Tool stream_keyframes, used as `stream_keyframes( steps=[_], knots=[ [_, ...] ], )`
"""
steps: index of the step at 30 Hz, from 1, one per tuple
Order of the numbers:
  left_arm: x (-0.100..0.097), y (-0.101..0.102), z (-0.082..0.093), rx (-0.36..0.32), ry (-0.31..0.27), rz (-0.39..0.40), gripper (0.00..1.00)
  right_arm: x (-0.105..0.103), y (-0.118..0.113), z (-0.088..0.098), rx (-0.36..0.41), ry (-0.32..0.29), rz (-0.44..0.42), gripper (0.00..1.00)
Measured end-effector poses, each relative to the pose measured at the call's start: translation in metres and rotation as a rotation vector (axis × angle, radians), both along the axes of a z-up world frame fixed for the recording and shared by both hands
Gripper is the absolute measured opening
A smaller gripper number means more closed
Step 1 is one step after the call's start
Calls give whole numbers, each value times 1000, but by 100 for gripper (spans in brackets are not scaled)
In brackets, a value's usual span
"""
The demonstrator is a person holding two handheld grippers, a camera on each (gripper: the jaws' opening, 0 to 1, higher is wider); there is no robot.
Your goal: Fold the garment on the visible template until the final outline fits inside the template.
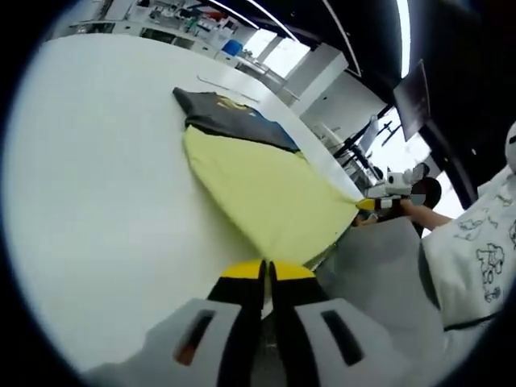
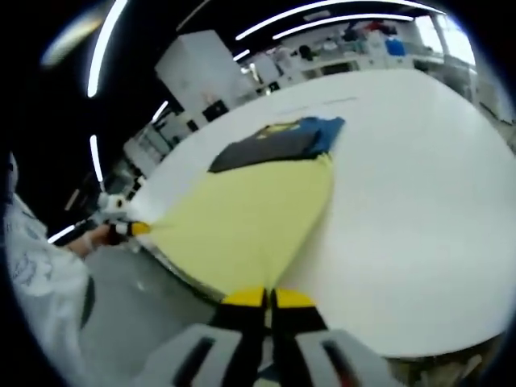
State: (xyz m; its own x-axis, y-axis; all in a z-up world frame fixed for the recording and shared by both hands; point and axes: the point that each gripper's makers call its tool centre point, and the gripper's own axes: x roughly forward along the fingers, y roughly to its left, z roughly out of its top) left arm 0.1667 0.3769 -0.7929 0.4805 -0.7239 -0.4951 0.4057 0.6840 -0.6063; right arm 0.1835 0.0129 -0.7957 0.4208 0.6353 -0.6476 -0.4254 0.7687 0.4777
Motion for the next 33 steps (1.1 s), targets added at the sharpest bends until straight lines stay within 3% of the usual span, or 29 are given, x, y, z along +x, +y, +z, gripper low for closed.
stream_keyframes(
  steps=[9, 17, 20, 23, 28, 33],
  knots=[
    [-16, 5, 32, -111, 18, 45, 0, -22, 4, 24, 103, 33, -51, 0],
    [-35, -5, 48, -113, 35, 35, 0, -31, -1, 28, 138, 75, -67, 0],
    [-33, -4, 55, -124, 21, 52, 0, -28, 0, 37, 188, 74, -104, 0],
    [-20, -2, 61, -140, 1, 78, 0, -18, 1, 45, 225, 64, -124, 0],
    [17, 3, 71, -132, -68, 118, 0, 1, 16, 65, 270, 30, -146, 0],
    [55, 8, 87, -173, -134, 162, 0, 26, 23, 84, 311, -4, -172, 0]
  ],
)
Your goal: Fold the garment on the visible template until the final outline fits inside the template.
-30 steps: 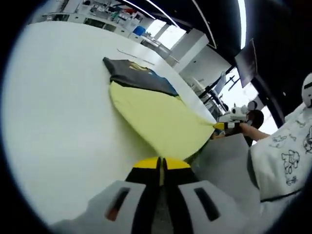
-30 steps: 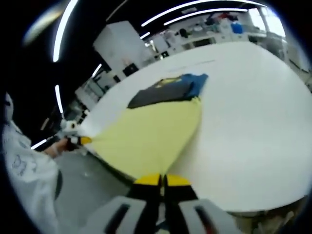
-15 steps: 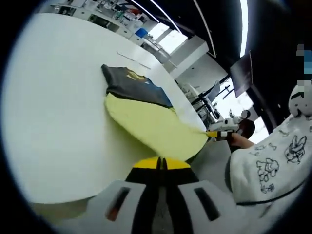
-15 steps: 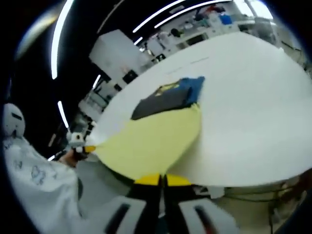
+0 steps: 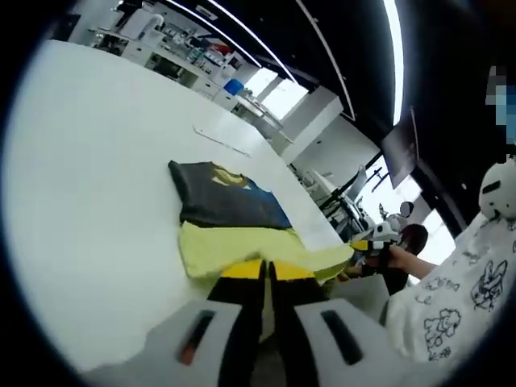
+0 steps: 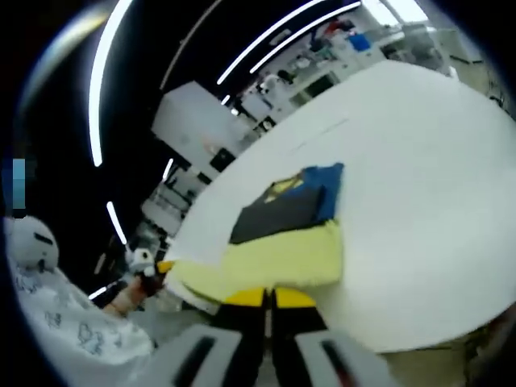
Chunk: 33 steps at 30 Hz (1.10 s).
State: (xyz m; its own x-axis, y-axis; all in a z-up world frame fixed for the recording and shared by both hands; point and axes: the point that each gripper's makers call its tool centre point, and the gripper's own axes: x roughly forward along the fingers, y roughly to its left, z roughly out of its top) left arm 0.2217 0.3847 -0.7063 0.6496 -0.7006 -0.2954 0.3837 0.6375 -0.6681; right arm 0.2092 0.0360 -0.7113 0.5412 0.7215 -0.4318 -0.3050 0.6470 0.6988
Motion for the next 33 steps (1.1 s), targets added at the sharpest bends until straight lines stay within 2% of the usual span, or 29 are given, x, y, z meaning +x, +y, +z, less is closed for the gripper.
stream_keyframes(
  steps=[7, 11, 12, 13, 15, 19, 23, 27, 33],
  knots=[
    [58, 7, 12, -35, -74, 84, 0, 49, 6, 19, 34, -75, -58, 0],
    [89, 9, 15, -62, -91, 117, 0, 81, 9, 26, 47, -110, -87, 0],
    [95, 10, 15, -65, -92, 128, 0, 87, 9, 27, 50, -116, -89, 0],
    [100, 12, 14, -68, -94, 135, 0, 96, 9, 29, 41, -148, -98, 0],
    [110, 15, 16, -83, -98, 166, 0, 108, 3, 27, 48, -150, -110, 0],
    [124, 15, 15, -84, -112, 175, 0, 141, -12, 23, 57, -169, -145, 0],
    [143, 17, 13, -87, -111, 198, 0, 169, -11, 18, 46, -187, -149, 0],
    [165, 21, 3, -97, -93, 223, 0, 195, -7, 13, 38, -199, -143, 0],
    [190, 22, -11, -112, -43, 255, 0, 222, -3, 6, 17, -202, -135, 0]
  ],
)
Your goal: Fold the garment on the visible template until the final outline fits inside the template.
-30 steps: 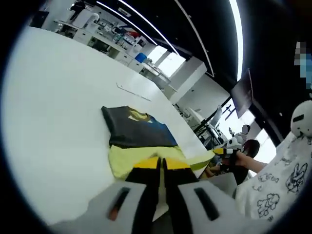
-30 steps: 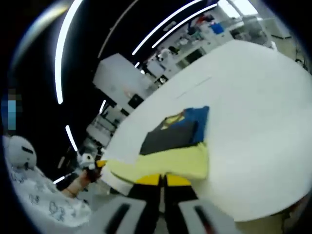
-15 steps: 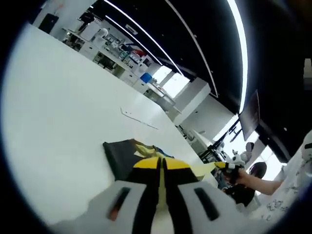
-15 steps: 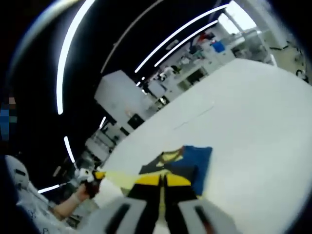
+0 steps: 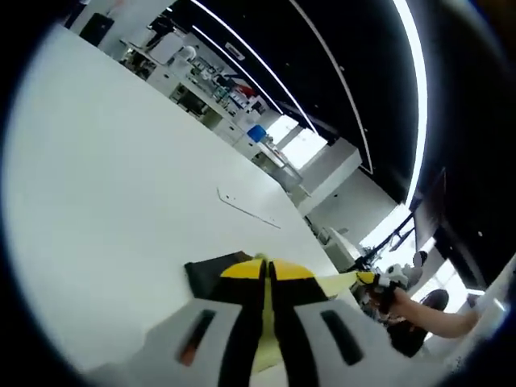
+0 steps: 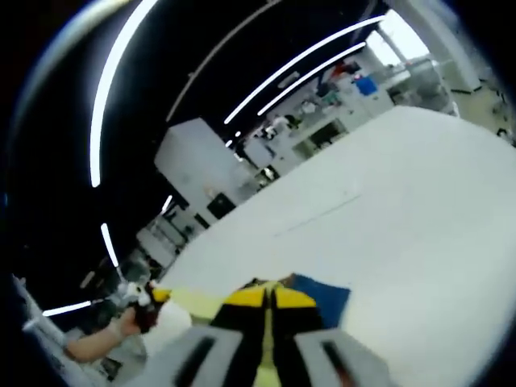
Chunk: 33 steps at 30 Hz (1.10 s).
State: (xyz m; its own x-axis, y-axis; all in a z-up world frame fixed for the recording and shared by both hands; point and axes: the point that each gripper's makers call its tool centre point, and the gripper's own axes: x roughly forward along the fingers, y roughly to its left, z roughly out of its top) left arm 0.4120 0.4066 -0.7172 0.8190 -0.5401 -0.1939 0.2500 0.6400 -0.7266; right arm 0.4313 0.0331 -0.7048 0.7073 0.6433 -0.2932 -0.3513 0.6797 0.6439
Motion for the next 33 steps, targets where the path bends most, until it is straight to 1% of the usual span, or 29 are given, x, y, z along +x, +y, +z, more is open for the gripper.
stream_keyframes(
  steps=[3, 5, 10, 11, 14, 16, 20, 21, 23, 26, 28, 31, 33],
  knots=[
    [13, 1, -5, 12, 9, 2, 0, 12, 1, -3, 5, 4, -10, 0],
    [20, 1, -9, 22, 11, 2, 0, 19, 1, -8, -5, 9, -14, 0],
    [35, 4, -30, 48, 52, 18, 0, 29, 5, -26, -32, 35, -8, 0],
    [36, 4, -32, 52, 56, 20, 0, 31, 5, -28, -37, 38, -8, 0],
    [38, 2, -45, 76, 88, 28, 0, 38, 4, -41, -50, 61, -16, 0],
    [40, 2, -52, 73, 109, 36, 0, 40, 5, -49, -67, 77, -18, 0],
    [42, -2, -64, 85, 119, 23, 0, 44, 5, -64, -102, 94, -15, 0],
    [41, -3, -68, 87, 133, 19, 0, 42, 5, -69, -115, 111, -18, 0],
    [42, 1, -77, 124, 147, 15, 0, 40, 8, -74, -125, 120, -14, 0],
    [36, -4, -84, 144, 169, 0, 0, 36, 9, -81, -164, 122, 5, 0],
    [34, -4, -88, 163, 181, -6, 0, 36, 7, -86, -176, 137, 6, 0],
    [34, -3, -90, 188, 171, -20, 0, 37, 6, -88, -179, 140, 6, 0],
    [32, -6, -90, 204, 164, -39, 0, 37, 7, -88, -180, 140, 12, 0]
  ],
)
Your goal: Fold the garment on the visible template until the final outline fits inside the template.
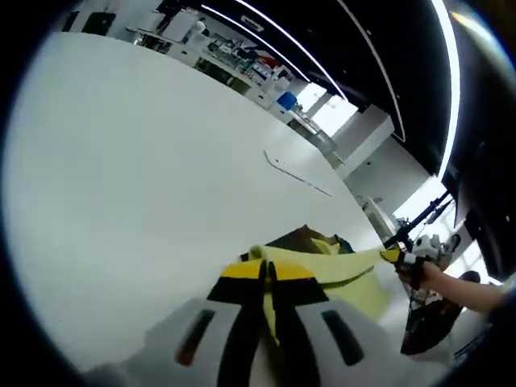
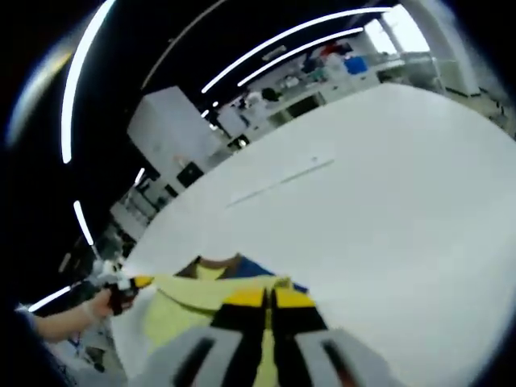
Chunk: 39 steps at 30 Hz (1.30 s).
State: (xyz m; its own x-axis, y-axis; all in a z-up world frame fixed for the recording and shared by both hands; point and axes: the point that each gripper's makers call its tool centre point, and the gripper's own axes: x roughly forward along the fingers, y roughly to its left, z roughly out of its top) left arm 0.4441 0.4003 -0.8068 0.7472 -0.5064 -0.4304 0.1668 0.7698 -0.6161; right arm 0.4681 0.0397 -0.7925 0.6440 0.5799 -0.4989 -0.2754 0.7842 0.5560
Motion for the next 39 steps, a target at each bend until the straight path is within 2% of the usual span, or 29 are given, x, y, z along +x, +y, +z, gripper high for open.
stream_keyframes(
  steps=[2, 9, 15, 18, 20, 23, 24, 27, 29, 34, 39],
  knots=[
    [-3, -6, 1, 12, -5, -11, 0, -1, 1, 0, -2, 0, 5, 0],
    [-6, -1, -6, 34, 7, -40, 0, -1, -2, -5, -17, 11, 13, 0],
    [-5, -3, -4, 47, -18, -75, 1, 2, -6, -4, -20, -3, 9, 0],
    [-6, -2, -2, 47, -30, -90, 4, 2, -7, 1, -14, -14, 9, 0],
    [-7, -5, 1, 43, -42, -103, 11, 1, -8, 6, -21, -32, 18, 3],
    [-12, -11, 5, 60, -61, -140, 22, -3, -6, 11, -17, -52, 36, 10],
    [-15, -14, 6, 80, -72, -163, 24, -5, -5, 13, -20, -61, 48, 13],
    [-18, -17, 8, 83, -86, -194, 32, -8, -3, 16, -42, -89, 76, 24],
    [-20, -18, 9, 95, -93, -209, 41, -9, -3, 15, -52, -98, 91, 31],
    [-28, -23, 12, 126, -125, -268, 71, -9, -4, 10, -113, -136, 143, 58],
    [-37, -29, 18, 122, -150, -338, 91, -24, 11, 9, -143, -158, 208, 80]
  ],
)
